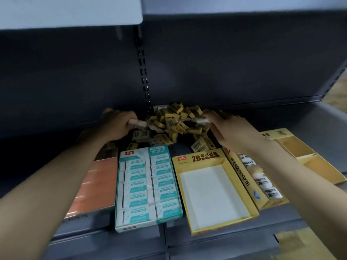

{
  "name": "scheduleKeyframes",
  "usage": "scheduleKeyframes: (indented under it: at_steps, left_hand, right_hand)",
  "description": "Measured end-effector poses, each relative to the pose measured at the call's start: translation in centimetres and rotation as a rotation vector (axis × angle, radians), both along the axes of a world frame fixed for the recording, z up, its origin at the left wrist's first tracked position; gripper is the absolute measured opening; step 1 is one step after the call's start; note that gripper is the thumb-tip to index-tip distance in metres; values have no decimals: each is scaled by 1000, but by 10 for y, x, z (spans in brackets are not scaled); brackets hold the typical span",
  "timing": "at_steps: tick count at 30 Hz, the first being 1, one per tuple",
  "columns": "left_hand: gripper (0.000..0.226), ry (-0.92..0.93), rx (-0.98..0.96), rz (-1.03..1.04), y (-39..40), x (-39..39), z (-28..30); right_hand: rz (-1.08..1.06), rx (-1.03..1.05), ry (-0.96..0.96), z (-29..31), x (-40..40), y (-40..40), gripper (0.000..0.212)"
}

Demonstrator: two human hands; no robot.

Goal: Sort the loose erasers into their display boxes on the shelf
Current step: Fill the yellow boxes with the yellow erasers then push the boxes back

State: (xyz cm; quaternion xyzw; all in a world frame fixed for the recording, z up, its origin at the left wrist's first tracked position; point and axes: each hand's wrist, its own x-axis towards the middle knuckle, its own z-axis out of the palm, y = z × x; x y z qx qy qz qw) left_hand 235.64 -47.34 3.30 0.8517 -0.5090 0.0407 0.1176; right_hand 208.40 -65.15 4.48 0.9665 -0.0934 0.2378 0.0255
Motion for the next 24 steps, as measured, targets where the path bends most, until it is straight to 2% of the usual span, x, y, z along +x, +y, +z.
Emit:
scheduleKeyframes:
  at_steps: [3, 7, 11, 19, 24]
  left_hand:
    - [16, 325, -178, 30, 3, -13, 19]
    - [29, 350, -283, 93, -3, -42, 39]
    - [37, 393, -304, 40, -24, -93, 53]
    - [36, 559, -454, 110, -50, -198, 58]
    - [36, 680, -496, 73, -66, -243, 47]
  right_hand:
    - [-57, 123, 8, 5, -2, -3, 23]
    - [-79, 246, 24, 11, -8, -8, 28]
    - [-45, 391, 15, 23, -30, -16, 31]
    - [-54, 609, -82, 27, -103, -39, 28]
    - [-70, 803, -97, 14, -137, -52, 33]
